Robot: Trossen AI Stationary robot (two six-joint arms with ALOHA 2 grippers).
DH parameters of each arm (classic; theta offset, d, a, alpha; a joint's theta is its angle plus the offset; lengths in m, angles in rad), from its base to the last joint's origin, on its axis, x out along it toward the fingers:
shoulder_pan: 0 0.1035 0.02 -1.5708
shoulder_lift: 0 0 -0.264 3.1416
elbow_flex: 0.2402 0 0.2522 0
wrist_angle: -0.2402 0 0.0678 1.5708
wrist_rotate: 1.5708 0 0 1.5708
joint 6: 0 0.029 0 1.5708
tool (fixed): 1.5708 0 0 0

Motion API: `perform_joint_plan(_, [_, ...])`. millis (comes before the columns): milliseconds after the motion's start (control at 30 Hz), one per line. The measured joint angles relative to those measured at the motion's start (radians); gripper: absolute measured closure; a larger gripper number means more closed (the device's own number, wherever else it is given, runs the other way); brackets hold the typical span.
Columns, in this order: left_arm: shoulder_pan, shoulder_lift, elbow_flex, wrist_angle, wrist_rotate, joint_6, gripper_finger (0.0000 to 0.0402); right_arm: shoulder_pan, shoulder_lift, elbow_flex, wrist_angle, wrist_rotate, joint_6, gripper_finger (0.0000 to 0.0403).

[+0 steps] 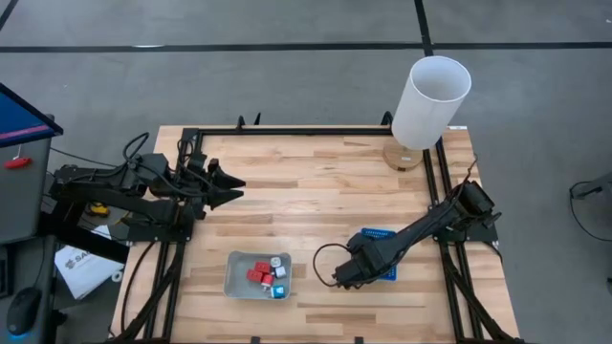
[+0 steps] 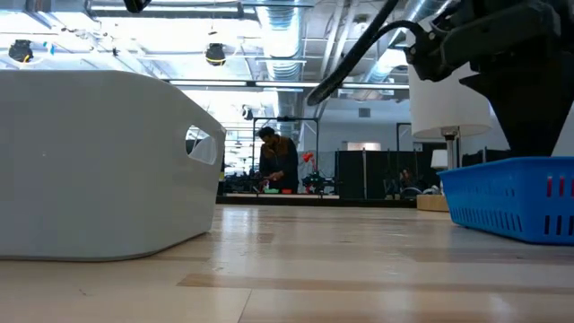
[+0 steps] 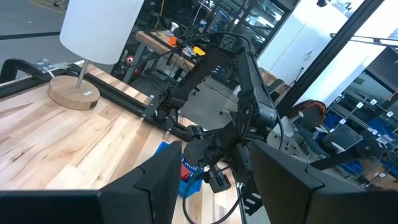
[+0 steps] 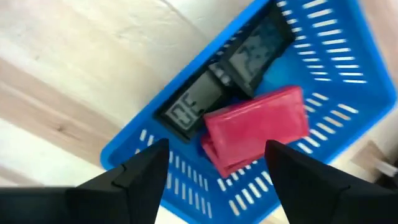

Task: Pick & Place Office items
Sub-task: Adjust the blue bin

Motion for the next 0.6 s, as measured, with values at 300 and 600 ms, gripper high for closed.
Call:
perform_joint_plan(300, [0.0,0.0,0.0,0.0,-0.003,0.0,0.0215,0.0,0.0,-0.009,0.102,-0.01,-0.028,0.0145])
perform_joint_plan(600, [0.0,0.0,0.0,0.0,-0.018,-0.001,0.0215,0.005,0.0,-0.009,0.207,-0.046,-0.071,0.0145])
